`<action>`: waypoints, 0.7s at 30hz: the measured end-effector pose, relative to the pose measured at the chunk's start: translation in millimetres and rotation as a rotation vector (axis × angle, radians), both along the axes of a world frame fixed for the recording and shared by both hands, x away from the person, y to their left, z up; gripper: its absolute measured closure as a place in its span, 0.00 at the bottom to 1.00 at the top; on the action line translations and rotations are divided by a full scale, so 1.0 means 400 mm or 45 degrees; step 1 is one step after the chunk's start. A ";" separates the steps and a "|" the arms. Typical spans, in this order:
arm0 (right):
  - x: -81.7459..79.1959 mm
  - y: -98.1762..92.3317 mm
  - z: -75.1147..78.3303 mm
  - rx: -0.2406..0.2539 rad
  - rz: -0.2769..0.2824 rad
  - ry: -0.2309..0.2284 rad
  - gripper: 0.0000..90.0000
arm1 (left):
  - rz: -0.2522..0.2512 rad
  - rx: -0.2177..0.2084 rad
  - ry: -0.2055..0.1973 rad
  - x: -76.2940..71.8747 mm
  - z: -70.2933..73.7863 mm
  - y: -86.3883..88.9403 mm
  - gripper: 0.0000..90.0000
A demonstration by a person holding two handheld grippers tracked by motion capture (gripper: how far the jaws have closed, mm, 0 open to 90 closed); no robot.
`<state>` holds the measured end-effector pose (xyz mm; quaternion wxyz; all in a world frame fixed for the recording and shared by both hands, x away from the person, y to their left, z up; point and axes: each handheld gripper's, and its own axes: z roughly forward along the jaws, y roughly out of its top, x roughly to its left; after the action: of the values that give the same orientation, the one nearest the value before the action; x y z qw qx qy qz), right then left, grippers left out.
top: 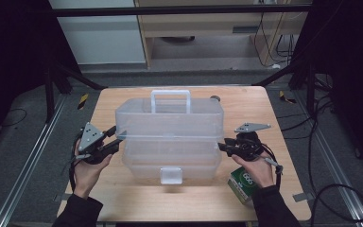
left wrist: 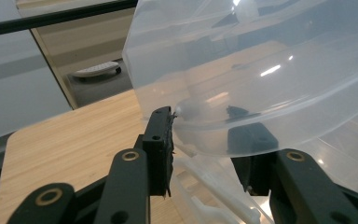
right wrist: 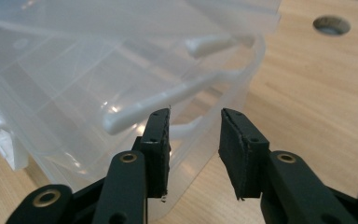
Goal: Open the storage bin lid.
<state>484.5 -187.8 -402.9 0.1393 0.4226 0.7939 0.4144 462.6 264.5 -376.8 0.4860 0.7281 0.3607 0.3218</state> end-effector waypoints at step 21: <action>0.012 0.013 -0.021 0.059 -0.003 0.103 0.84 | 0.018 -0.056 -0.008 0.031 0.038 -0.004 0.67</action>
<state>489.1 -182.7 -411.2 0.0977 0.4430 0.7886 0.4151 475.1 263.0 -361.5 0.5008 0.7137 0.3712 0.3194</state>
